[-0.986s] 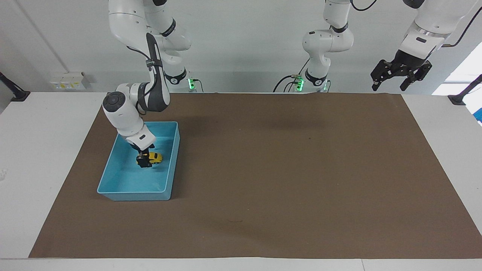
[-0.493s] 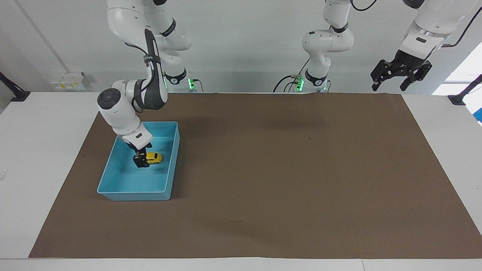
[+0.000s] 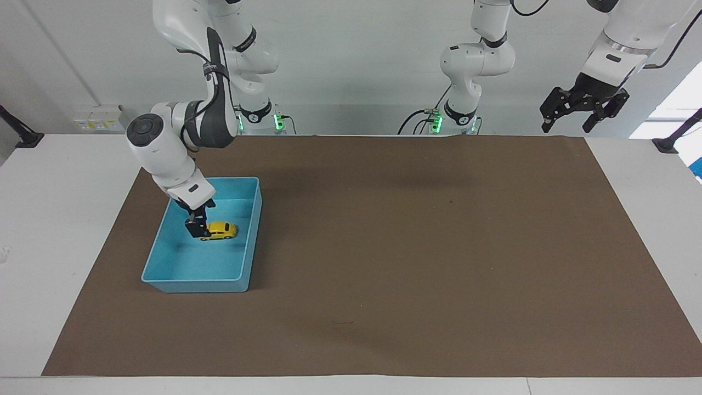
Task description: Wind up and store yellow beetle car
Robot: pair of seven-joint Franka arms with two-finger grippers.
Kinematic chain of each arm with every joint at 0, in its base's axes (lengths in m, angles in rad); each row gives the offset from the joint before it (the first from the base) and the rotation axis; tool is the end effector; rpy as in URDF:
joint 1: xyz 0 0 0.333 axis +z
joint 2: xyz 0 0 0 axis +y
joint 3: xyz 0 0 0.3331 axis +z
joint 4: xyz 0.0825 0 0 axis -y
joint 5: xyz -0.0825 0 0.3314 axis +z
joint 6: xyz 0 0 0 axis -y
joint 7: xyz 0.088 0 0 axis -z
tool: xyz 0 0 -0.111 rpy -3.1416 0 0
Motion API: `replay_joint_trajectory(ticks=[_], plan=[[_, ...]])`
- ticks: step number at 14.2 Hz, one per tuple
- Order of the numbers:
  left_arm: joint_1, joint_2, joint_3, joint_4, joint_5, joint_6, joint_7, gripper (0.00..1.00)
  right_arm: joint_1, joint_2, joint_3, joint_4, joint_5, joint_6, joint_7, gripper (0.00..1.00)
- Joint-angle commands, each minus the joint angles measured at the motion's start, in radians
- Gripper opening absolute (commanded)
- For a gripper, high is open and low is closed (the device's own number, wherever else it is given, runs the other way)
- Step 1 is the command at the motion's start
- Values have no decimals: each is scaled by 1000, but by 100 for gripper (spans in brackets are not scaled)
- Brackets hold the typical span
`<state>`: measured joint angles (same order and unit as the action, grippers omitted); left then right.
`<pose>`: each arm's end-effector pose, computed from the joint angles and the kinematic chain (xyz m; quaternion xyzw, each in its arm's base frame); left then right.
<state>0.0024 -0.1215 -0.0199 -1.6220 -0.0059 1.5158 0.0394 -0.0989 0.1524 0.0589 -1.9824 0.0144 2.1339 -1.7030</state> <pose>0.4559 -0.0094 0.6696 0.9996 -0.0286 0.0077 0.0017 0.5437 -0.0223 0.4313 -0.6768 -0.7361 -0.0079 0.0070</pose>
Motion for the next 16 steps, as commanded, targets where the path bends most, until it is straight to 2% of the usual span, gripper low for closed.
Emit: replay_joint_trajectory(ticks=[1,6,9,16], plan=[[-9,-10,11,5,-9,-22,-10,100,-15,-14,9,37,-4,-52,-7,100],[-10,-10,11,5,-9,-22,-10,100,-12,-16,12,91,6,-97,-9,100],[-10,-10,11,5,-9,-22,-10,100,-16,-19,9,149,9,-175,-9,100],[-10,-10,11,5,-9,-20,-10,100,-4,-108,-13,188,9,-296,-7,100]])
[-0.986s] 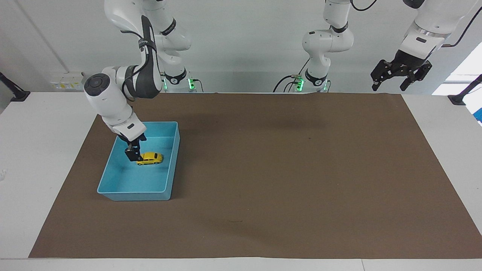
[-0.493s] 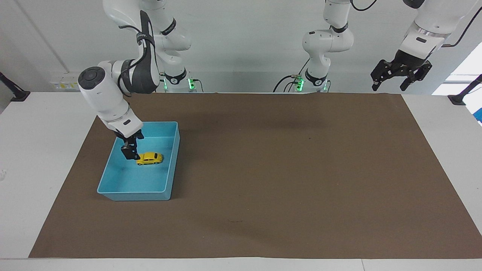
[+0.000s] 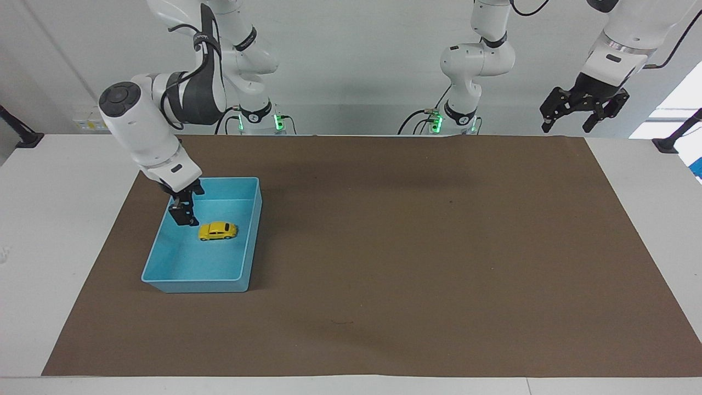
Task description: Wind up and store yellow beetle car
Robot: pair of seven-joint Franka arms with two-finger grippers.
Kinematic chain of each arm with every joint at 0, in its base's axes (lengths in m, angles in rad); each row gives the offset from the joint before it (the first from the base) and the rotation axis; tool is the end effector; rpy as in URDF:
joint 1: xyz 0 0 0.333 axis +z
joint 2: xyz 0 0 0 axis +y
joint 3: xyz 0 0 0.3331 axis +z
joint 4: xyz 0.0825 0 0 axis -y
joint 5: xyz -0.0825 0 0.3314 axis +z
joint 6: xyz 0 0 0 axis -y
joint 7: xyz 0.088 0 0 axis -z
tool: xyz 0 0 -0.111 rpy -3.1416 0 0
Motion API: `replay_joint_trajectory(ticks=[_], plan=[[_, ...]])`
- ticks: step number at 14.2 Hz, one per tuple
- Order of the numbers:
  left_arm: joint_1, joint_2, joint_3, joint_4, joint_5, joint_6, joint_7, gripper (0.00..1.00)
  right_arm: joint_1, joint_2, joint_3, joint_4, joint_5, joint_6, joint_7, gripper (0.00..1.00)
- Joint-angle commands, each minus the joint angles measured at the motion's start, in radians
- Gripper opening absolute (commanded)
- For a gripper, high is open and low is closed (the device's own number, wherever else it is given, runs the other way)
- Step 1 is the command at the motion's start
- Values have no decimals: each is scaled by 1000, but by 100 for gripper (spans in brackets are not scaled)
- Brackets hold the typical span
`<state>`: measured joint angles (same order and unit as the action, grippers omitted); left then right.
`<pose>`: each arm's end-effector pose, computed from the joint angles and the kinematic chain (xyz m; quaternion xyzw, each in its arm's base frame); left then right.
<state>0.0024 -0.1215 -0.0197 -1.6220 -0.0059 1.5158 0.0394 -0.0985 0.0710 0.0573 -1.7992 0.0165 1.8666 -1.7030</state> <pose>0.4559 -0.0093 0.6696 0.9996 -0.0285 0.0077 0.0017 0.5341 -0.0216 0.5293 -0.6760 -0.7368 -0.0065 0.0077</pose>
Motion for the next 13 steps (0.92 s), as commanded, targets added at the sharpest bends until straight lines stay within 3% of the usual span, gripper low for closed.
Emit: replay_joint_trajectory(ticks=[1,5,13], plan=[[-10,-10,11,5,-9,-22,-10,100,2,-40,-23,4,8,-35,-7,100],[-10,-10,11,5,-9,-20,-10,100,153,-60,-170,3,13,-52,-6,100],[-10,-10,11,5,-9,-20,-10,100,180,-83,-175,4,11,-83,153,100]])
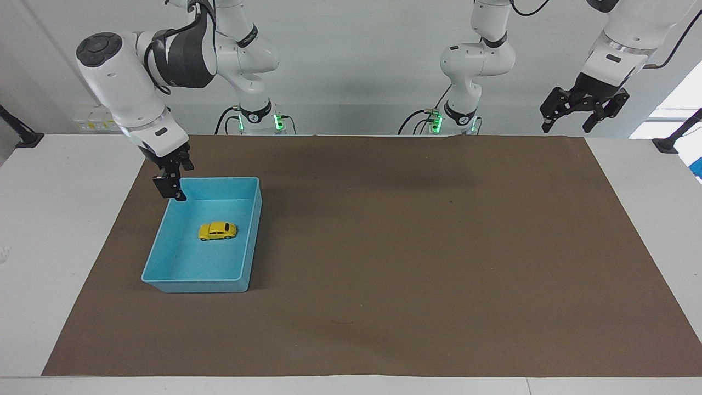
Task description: Wind up and store yellow beetle car
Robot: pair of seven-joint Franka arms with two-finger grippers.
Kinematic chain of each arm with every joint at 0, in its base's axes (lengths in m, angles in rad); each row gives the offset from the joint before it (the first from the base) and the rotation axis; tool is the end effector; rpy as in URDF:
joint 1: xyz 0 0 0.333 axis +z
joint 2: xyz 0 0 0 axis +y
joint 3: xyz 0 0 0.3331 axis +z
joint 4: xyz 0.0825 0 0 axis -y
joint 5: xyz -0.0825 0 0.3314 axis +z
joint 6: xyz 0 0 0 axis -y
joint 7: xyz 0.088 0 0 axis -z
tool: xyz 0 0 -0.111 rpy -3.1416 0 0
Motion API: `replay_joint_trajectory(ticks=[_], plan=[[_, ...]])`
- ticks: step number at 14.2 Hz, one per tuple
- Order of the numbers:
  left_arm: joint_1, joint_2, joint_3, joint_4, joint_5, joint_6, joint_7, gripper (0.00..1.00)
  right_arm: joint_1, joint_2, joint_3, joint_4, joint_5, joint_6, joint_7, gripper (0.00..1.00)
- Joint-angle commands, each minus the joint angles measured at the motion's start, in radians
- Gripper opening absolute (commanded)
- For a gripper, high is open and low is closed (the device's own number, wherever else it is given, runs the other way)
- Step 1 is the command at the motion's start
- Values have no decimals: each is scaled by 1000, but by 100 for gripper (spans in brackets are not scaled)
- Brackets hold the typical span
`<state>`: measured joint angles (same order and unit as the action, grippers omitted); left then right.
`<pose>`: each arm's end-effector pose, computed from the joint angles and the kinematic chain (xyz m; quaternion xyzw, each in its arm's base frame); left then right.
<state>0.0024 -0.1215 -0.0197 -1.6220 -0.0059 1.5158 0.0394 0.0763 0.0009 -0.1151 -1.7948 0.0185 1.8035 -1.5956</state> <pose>0.4559 -0.0093 0.6696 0.9996 -0.0285 0.0077 0.0017 0.5128 -0.0183 0.5622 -0.7135 -0.7006 -0.0092 0.0033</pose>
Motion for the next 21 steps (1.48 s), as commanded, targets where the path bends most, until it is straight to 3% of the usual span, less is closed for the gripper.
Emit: replay_joint_trajectory(ticks=[1,5,8,11,18,21], plan=[[-10,-10,11,7,-9,-20,-10,100,3,-13,-3,0,11,-32,69,100],[-10,-10,11,5,-9,-22,-10,100,-9,-47,8,2,8,-52,208,100],[-10,-10,11,5,-9,-20,-10,100,-15,-55,18,89,6,-125,353,100],[-10,-10,11,5,-9,-22,-10,100,-16,-55,8,113,8,-136,455,100],[-10,-10,11,5,-9,-20,-10,100,-18,-55,11,210,5,-222,955,100],[-10,-10,11,5,-9,-22,-10,100,-18,-55,14,245,1,-260,1049,100]])
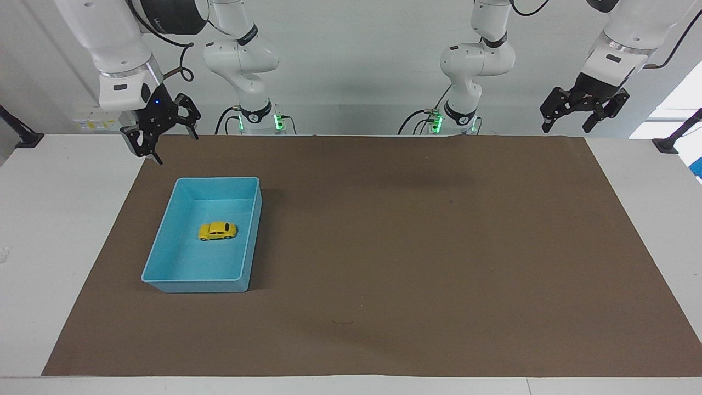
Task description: Wind up and store yellow beetle car
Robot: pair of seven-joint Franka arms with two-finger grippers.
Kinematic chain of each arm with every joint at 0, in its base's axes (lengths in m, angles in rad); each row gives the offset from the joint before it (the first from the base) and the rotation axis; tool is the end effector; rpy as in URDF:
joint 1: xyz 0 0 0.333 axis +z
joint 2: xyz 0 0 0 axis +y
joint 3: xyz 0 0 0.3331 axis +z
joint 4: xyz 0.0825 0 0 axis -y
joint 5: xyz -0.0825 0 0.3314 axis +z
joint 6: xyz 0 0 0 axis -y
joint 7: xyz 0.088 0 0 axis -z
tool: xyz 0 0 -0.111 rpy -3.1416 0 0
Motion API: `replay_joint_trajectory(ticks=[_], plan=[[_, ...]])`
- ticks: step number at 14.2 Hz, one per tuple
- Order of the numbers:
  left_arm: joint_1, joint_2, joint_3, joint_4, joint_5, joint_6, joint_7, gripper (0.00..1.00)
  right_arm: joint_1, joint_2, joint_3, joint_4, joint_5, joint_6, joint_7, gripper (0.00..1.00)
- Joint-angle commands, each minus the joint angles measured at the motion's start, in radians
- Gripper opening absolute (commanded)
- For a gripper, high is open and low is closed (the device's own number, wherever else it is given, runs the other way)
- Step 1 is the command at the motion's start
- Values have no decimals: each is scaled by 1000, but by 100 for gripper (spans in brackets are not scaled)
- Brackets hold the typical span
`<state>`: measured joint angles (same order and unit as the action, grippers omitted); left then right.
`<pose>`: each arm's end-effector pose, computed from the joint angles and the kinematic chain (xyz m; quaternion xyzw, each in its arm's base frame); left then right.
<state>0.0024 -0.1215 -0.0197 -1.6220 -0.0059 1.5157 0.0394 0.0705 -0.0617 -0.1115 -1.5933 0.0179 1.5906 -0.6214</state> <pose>0.4559 -0.0093 0.6696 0.9996 -0.0285 0.0076 0.0017 0.4838 -0.0200 0.6602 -0.9577 -0.2861 -0.0317 0.0022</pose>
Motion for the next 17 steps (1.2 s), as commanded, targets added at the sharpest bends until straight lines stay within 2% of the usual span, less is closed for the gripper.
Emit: replay_joint_trajectory(ticks=[1,6,12,17], plan=[[-10,-10,11,5,-9,-20,-10,100,-12,10,10,50,4,-53,148,100],[-10,-10,11,5,-9,-20,-10,100,-12,14,44,95,-9,-81,434,100],[-10,-10,11,5,-9,-20,-10,100,-12,14,61,96,7,-93,627,100],[-10,-10,11,5,-9,-20,-10,100,-12,14,67,96,7,-100,644,100]])
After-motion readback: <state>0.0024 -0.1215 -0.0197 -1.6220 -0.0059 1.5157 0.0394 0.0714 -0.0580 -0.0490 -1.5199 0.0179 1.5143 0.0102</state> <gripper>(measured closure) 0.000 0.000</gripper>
